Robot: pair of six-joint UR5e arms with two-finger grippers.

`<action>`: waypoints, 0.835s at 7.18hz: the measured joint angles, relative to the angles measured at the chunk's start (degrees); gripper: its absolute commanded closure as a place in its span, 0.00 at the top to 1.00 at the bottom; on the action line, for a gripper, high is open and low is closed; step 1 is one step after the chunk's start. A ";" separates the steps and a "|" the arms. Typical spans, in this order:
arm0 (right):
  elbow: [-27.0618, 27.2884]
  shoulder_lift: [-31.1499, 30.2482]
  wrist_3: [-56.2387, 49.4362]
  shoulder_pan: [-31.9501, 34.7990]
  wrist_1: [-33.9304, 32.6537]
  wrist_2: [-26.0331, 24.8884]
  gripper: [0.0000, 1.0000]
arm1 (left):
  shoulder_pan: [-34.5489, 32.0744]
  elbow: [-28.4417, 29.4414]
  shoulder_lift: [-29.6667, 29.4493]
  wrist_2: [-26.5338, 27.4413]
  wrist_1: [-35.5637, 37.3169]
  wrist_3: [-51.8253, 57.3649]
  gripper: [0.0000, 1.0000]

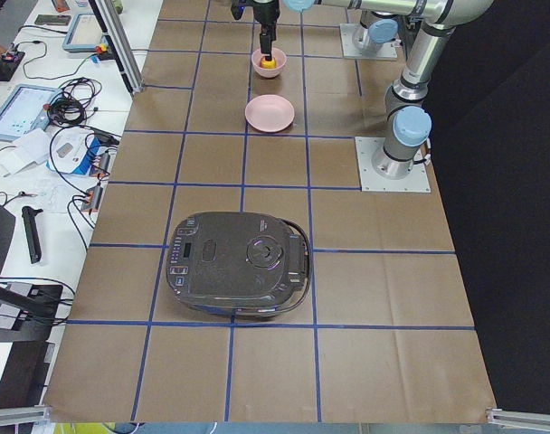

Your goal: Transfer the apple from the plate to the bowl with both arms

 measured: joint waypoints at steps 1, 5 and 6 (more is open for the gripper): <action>0.02 0.00 -0.05 0.01 -0.02 0.04 1.00 | 0.59 -0.02 0.32 1.00 -0.06 0.30 1.00; 0.06 -0.02 0.00 0.06 0.65 -0.01 1.00 | 0.93 -0.16 0.44 1.56 2.21 -0.30 1.00; 0.06 -0.09 0.00 0.08 0.82 -0.04 1.00 | 0.96 -0.20 0.38 1.46 3.50 -0.45 1.00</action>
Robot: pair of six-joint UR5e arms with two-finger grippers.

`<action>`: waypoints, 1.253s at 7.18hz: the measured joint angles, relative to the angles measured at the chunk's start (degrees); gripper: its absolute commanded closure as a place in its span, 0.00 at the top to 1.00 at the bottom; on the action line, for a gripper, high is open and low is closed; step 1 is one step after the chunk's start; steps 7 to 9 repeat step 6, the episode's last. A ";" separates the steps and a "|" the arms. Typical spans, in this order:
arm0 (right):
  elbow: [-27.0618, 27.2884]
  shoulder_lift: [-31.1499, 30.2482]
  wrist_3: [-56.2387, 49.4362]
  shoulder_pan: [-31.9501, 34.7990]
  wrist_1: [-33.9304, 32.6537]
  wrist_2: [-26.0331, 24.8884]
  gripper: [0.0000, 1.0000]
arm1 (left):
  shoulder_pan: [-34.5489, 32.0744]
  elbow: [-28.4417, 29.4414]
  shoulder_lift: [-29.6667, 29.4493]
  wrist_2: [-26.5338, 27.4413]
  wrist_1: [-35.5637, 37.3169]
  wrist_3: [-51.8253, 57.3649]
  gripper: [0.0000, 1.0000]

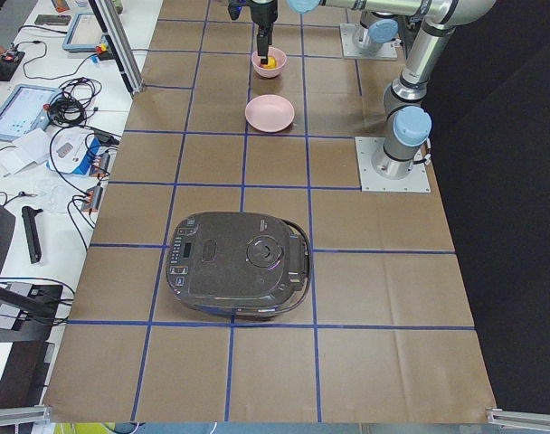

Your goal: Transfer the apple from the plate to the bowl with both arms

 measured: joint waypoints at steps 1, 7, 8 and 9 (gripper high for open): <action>-0.01 -0.04 0.00 0.03 0.12 0.09 1.00 | 0.01 -0.02 -0.03 -0.10 0.57 -0.84 1.00; 0.24 0.08 0.09 0.04 3.06 2.61 1.00 | 0.03 -0.04 -0.15 -0.30 0.71 -6.61 1.00; 0.24 0.08 0.09 0.04 3.06 2.61 1.00 | 0.03 -0.04 -0.15 -0.30 0.71 -6.61 1.00; 0.24 0.08 0.09 0.04 3.06 2.61 1.00 | 0.03 -0.04 -0.15 -0.30 0.71 -6.61 1.00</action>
